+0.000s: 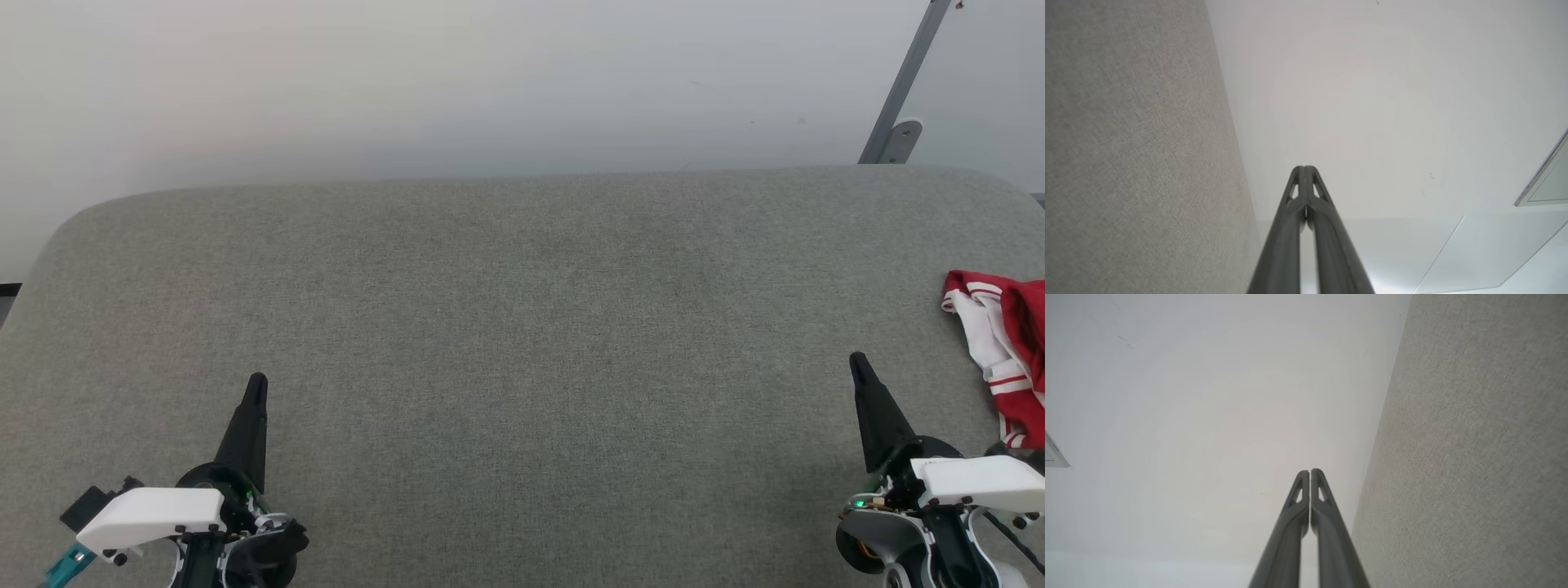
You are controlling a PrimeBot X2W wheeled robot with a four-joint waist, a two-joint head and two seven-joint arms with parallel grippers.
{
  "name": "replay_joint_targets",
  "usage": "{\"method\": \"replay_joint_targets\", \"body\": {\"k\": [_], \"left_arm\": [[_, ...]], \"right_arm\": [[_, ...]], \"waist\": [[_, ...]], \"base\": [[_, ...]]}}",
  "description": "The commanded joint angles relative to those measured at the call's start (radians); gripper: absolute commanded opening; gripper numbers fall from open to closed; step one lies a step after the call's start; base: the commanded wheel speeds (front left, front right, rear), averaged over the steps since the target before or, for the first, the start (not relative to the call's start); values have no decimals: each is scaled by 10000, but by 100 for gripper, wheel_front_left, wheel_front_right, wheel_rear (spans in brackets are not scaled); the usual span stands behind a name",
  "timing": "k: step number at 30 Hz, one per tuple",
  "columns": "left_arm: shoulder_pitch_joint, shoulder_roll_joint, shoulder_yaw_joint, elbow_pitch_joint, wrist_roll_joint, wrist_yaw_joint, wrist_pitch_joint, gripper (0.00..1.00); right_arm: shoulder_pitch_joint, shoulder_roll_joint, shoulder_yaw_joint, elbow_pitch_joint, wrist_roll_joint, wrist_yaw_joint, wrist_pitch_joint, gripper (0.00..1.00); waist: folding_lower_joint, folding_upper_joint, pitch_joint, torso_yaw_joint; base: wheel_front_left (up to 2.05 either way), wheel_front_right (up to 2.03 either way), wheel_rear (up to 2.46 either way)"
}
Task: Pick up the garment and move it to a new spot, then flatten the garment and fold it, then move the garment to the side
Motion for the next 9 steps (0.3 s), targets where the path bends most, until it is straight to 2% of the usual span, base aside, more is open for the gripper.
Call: {"method": "replay_joint_targets", "body": {"k": [1, 9], "left_arm": [[-116, 2, 30, -6, -15, -32, 40, 0], [-116, 1, 30, -6, -14, -32, 41, 0]], "right_arm": [[-46, 18, 10, 20, 41, 0, 10, 0], [-46, 18, 7, 20, 40, 0, 8, 0]], "waist": [[0, 0, 0, 0], [0, 0, 0, 0]], "base": [[0, 0, 0], [0, 0, 0]]}}
